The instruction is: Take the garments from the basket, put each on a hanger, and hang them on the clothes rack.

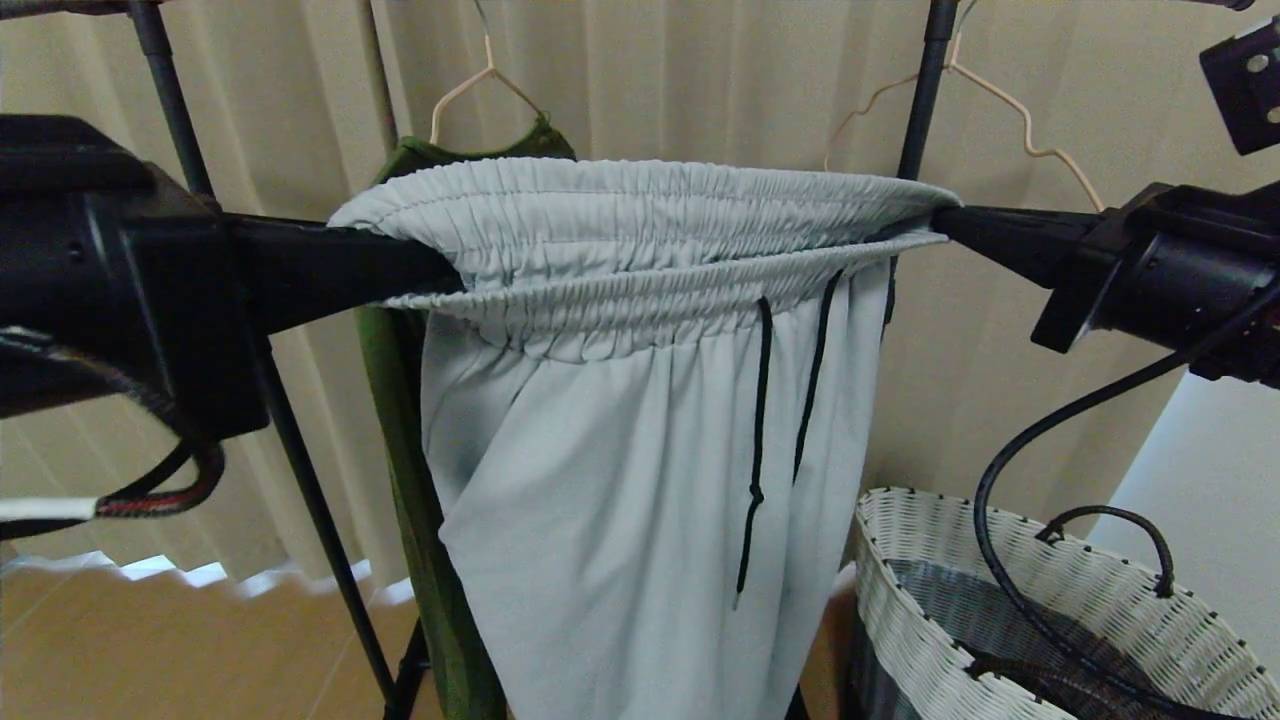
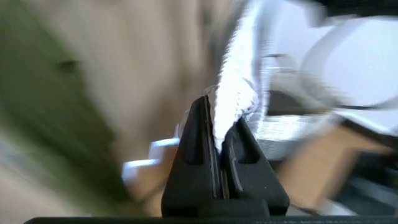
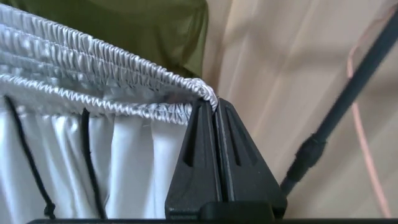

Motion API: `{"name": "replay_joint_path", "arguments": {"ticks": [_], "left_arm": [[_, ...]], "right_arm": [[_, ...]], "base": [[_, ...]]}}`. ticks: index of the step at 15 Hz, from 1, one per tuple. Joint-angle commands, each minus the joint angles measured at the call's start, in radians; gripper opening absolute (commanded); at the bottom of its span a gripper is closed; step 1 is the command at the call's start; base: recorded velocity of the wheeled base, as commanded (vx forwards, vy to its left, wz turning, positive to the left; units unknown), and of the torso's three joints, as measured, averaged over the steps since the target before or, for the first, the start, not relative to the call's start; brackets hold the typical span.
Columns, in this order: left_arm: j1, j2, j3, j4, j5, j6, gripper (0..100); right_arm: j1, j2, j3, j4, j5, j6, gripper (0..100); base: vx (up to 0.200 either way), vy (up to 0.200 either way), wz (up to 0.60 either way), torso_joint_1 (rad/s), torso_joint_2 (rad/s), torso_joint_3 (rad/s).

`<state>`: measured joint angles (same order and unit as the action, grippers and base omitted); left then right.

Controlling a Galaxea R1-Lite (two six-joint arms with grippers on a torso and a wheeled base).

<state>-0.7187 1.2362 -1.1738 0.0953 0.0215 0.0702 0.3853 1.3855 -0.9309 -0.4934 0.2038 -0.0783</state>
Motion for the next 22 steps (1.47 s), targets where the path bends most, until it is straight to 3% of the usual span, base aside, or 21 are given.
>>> {"name": "replay_joint_path", "arguments": {"ticks": [1,4,12,18,19,22], "left_arm": [[0.036,0.062,-0.006,-0.043,0.063,0.039,0],[0.035,0.167,0.008,-0.226,0.215,0.045,0],[0.022,0.167,0.102,-0.240,0.227,0.020,0],[0.021,0.166,0.106,-0.267,0.229,0.010,0],[0.021,0.166,0.112,-0.267,0.229,0.010,0],[0.025,0.166,0.115,-0.267,0.232,0.010,0]], "right_arm": [[-0.003,-0.049,0.000,0.018,-0.004,-0.001,0],[-0.003,-0.152,0.015,0.113,-0.004,-0.001,0],[-0.002,-0.184,0.149,0.115,-0.001,0.005,0],[-0.002,-0.186,0.153,0.111,-0.001,0.003,0],[-0.002,-0.186,0.155,0.111,-0.001,0.003,100],[-0.002,-0.197,0.176,0.111,0.000,0.005,100]], "base": [[0.000,0.000,0.00,0.000,0.00,0.000],[0.000,0.000,0.00,0.000,0.00,0.000],[0.000,0.000,0.00,0.000,0.00,0.000],[0.000,0.000,0.00,0.000,0.00,0.000],[0.000,0.000,0.00,0.000,0.00,0.000],[0.000,0.000,0.00,0.000,0.00,0.000]]}}
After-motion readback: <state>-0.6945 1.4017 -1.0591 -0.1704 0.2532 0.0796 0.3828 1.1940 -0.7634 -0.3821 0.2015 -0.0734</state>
